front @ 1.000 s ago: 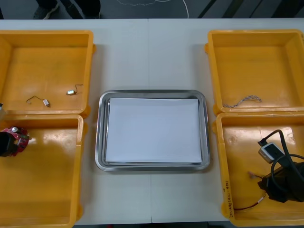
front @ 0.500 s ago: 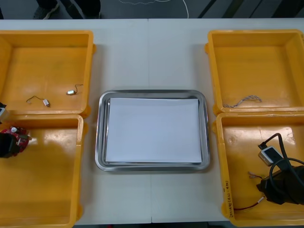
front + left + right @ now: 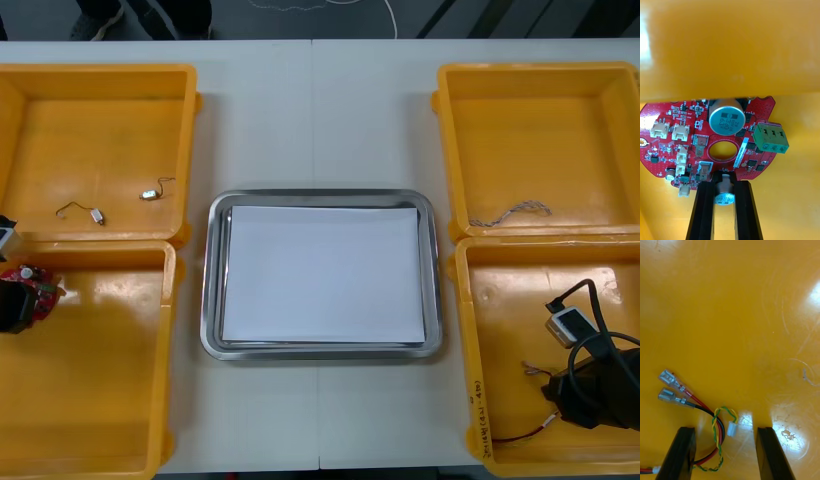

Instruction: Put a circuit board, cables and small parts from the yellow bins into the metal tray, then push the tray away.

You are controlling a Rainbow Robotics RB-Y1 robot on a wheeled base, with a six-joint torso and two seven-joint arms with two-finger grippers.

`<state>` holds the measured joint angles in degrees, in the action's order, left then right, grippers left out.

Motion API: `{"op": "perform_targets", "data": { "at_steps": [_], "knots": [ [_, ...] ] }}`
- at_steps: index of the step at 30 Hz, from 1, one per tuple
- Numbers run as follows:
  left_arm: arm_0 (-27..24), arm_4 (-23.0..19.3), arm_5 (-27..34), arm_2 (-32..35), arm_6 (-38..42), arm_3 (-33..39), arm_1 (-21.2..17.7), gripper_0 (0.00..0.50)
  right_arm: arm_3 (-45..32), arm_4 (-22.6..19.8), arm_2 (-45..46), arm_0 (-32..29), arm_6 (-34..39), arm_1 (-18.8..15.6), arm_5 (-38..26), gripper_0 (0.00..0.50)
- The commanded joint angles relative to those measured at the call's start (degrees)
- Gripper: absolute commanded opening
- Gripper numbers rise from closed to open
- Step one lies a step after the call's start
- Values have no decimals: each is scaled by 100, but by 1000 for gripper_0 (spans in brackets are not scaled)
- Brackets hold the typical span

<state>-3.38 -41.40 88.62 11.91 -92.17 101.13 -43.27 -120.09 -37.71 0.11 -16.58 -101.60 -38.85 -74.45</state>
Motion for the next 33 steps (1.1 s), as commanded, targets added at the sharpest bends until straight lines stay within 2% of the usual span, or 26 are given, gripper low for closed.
{"op": "perform_targets", "data": {
  "at_steps": [1, 3, 5, 6, 9, 16, 23, 33],
  "knots": [
    [109, 61, 15, -31, -618, 100, 64, 0, 30, 26, -64, -135, 316, -26, 53, 374],
    [118, 53, 85, 31, -609, 196, 64, 0, 74, 26, -64, -126, 360, -26, 62, 235],
    [118, 26, 129, 75, -609, 232, 64, 0, 91, 35, -64, -117, 386, -26, 80, 158],
    [118, 18, 191, 119, -618, 276, 64, 0, 100, 35, -64, -117, 404, -26, 115, 97],
    [145, -9, 367, 224, -609, 434, 64, 0, 118, 44, -64, -117, 466, -26, 194, 8],
    [417, -123, 692, 576, -547, 1058, 64, 0, 118, 35, -55, -64, 571, -26, 273, 0],
    [813, -229, 701, 611, -486, 1515, 64, 0, 100, 26, 33, 155, 676, -26, 220, 0],
    [1489, -325, 815, 602, -336, 2315, 99, 0, -216, -53, 446, 648, 729, -26, -571, 0]
  ]
}}
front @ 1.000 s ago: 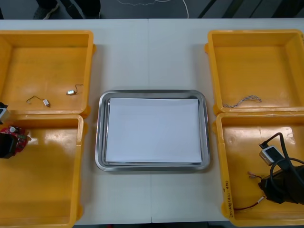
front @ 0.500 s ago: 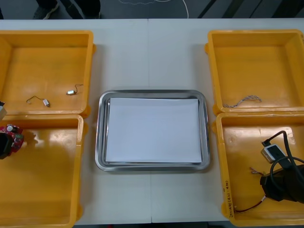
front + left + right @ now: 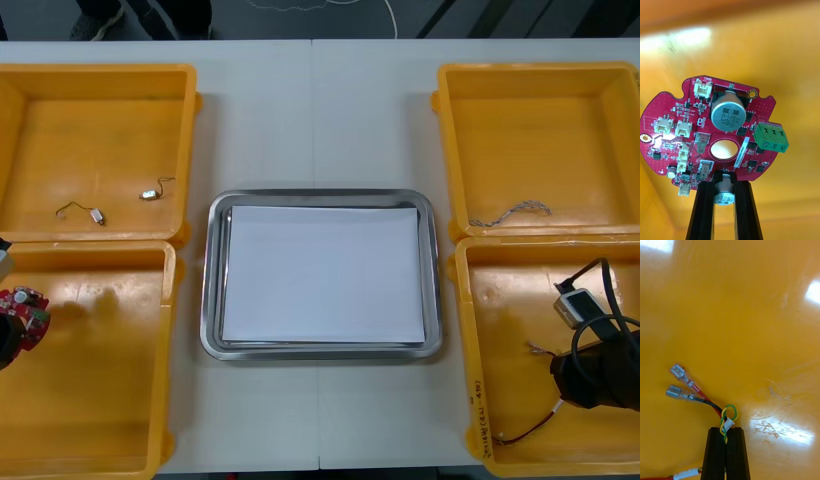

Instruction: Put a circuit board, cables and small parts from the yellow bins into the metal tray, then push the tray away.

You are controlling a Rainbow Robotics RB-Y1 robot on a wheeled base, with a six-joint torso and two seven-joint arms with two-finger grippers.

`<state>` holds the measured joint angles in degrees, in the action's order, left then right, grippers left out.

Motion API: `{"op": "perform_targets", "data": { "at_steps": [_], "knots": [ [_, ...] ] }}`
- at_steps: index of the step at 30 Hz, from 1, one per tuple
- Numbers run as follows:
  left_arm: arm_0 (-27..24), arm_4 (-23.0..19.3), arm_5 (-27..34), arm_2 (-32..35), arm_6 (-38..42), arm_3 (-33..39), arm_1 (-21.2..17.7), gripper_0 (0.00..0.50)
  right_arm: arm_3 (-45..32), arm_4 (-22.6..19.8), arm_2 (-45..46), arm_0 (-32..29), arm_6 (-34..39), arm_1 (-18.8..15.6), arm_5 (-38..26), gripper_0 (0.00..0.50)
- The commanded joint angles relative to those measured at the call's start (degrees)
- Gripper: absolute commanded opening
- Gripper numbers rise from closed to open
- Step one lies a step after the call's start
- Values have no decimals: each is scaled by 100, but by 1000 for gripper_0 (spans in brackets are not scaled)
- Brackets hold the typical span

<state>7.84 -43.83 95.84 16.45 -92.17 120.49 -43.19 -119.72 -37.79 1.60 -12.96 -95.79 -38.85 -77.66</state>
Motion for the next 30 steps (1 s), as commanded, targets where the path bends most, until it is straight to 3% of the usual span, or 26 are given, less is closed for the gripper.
{"op": "perform_targets", "data": {
  "at_steps": [1, 10, 26, 28, 30],
  "knots": [
    [420, -82, 93, 148, -337, 431, 135, 0, -254, -53, 314, 347, 157, -26, -276, 0],
    [578, 120, 23, 139, -416, 581, 733, 0, -175, -88, 279, 786, 289, -17, -285, 0],
    [596, 542, 32, -151, -688, 554, 785, 0, 634, 8, -178, 1129, 298, -35, 155, 0],
    [596, 577, 40, -151, -908, 554, 785, 0, 643, 35, -187, 1129, 280, -61, 146, 83],
    [569, 604, 84, -151, -1101, 528, 785, 0, 643, 61, -187, 1129, 245, -88, 146, 251]
  ]
}}
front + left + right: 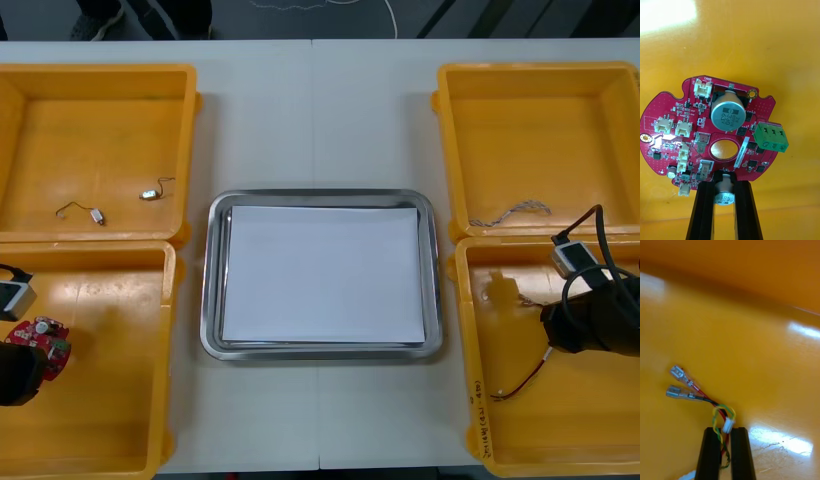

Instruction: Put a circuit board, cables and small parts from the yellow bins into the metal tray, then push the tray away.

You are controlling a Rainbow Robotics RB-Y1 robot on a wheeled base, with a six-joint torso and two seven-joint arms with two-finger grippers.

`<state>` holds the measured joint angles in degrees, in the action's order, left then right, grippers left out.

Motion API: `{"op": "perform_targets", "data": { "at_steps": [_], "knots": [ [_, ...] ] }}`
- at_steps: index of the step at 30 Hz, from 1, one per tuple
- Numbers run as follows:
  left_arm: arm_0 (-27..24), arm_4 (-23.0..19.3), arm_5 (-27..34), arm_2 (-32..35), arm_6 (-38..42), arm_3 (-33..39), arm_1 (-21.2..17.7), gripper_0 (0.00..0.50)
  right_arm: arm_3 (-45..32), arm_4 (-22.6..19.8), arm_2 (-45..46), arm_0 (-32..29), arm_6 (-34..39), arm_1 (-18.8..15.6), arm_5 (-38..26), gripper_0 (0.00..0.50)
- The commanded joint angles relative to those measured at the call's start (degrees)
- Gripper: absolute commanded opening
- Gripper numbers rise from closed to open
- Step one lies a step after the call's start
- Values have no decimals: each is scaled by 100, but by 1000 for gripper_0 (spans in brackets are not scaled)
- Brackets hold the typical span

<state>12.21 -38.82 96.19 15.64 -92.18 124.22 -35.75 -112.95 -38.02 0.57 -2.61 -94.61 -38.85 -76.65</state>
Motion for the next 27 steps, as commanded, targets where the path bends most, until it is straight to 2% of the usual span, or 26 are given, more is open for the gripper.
{"op": "perform_targets", "data": {
  "at_steps": [1, 3, 4, 5, 13, 17, 21, 27],
  "knots": [
    [133, 102, 49, -70, -1101, 147, 42, 0, -34, 93, -84, 94, 118, -97, 45, 283],
    [115, 111, 58, -88, -1101, 120, 51, 0, -43, 75, -84, 85, 101, -123, 45, 451],
    [115, 120, 58, -97, -1101, 111, 51, 0, -34, 66, -84, 85, 101, -132, 36, 491],
    [106, 129, 58, -97, -1109, 103, 68, 0, -34, 49, -84, 85, 118, -167, 1, 500],
    [80, 313, 58, -97, -1127, 41, 306, 0, -69, -716, 48, 138, 426, -712, -307, 500],
    [80, 392, 49, -97, -1136, 15, 367, 0, -254, -804, 206, 147, 778, -817, -606, 500],
    [45, 454, 49, -97, -1153, -73, 446, 0, -465, -830, 321, 155, 1498, -932, -1045, 500],
    [1, 480, 40, -114, -1171, -152, 464, 13, -509, -927, 321, 226, 2667, -949, -1335, 500]
  ]
}}
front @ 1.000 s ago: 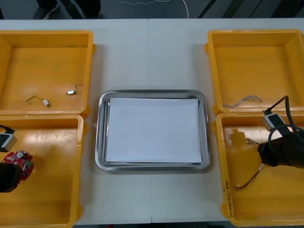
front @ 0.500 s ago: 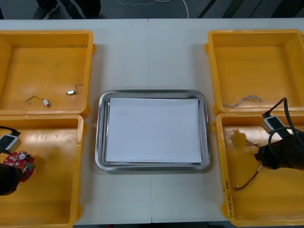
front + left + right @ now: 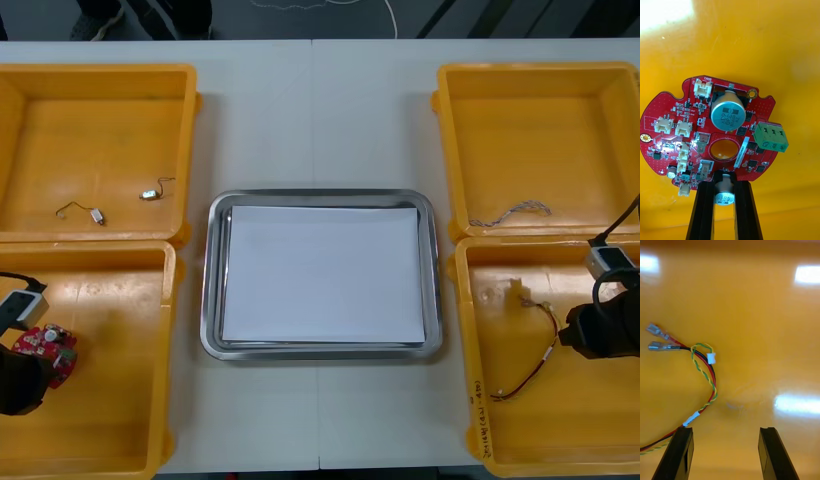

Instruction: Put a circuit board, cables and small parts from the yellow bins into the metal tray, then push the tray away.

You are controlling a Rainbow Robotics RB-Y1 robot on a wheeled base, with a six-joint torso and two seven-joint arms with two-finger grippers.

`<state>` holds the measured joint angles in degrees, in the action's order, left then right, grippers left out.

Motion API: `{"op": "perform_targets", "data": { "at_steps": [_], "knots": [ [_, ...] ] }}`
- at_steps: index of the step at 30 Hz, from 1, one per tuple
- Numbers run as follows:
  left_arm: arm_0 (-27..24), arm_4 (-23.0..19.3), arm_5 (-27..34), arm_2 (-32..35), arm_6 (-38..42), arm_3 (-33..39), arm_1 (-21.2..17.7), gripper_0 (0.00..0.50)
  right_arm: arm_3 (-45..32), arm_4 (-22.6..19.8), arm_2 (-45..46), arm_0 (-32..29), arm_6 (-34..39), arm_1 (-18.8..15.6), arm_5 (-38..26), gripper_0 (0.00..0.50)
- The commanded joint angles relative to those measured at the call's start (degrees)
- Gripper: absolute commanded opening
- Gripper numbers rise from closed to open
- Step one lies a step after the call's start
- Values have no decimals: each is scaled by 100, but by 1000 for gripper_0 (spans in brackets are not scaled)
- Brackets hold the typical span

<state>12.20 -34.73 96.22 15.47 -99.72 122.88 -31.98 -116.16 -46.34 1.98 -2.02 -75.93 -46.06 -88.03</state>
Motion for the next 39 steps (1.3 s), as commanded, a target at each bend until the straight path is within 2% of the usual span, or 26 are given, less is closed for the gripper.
{"op": "perform_targets", "data": {
  "at_steps": [1, 3, 5, 6, 8, 9, 11, 14, 17, 22, 29, 33, 39],
  "knots": [
    [-7, 72, 37, -97, -417, -18, 86, 35, -214, -103, 180, 175, 1027, -219, -258, 500],
    [-7, 81, 37, -97, -417, -18, 86, 83, -240, -130, 180, 175, 1379, -210, -285, 500],
    [-16, 81, 37, -115, -417, -18, 86, 175, -249, -156, 171, 175, 1827, -201, -293, 500],
    [-16, 89, 37, -115, -417, -18, 86, 195, -249, -165, 163, 166, 1924, -192, -285, 500],
    [-16, 89, 37, -115, -417, -18, 86, 290, -267, -174, 136, 175, 2240, -157, -293, 500],
    [-16, 89, 46, -115, -417, -18, 86, 317, -275, -174, 136, 166, 2319, -148, -293, 500],
    [-16, 89, 37, -115, -417, -18, 86, 431, -337, -103, 119, 166, 2609, -69, -302, 500],
    [-60, 81, 81, -115, -408, -18, 86, 483, -381, -24, 119, 166, 2926, 62, -337, 500],
    [-174, 28, 274, -18, -373, -18, 86, 500, -381, 46, 119, 166, 3084, 194, -337, 500],
    [-411, -25, 679, 193, -320, 8, 86, 500, -381, 213, 119, 140, 3154, 405, -346, 500],
    [-684, -130, 1092, 500, -215, 157, 86, 500, -381, 705, 75, 105, 3295, 774, -390, 500],
    [-825, -209, 1320, 623, 304, 333, 86, 500, -381, 951, -4, 79, 3339, 959, -416, 500],
    [-983, -253, 1378, 615, 1323, 421, 86, 500, -381, 1189, -145, 35, 3427, 1038, -416, 500]
  ]
}}
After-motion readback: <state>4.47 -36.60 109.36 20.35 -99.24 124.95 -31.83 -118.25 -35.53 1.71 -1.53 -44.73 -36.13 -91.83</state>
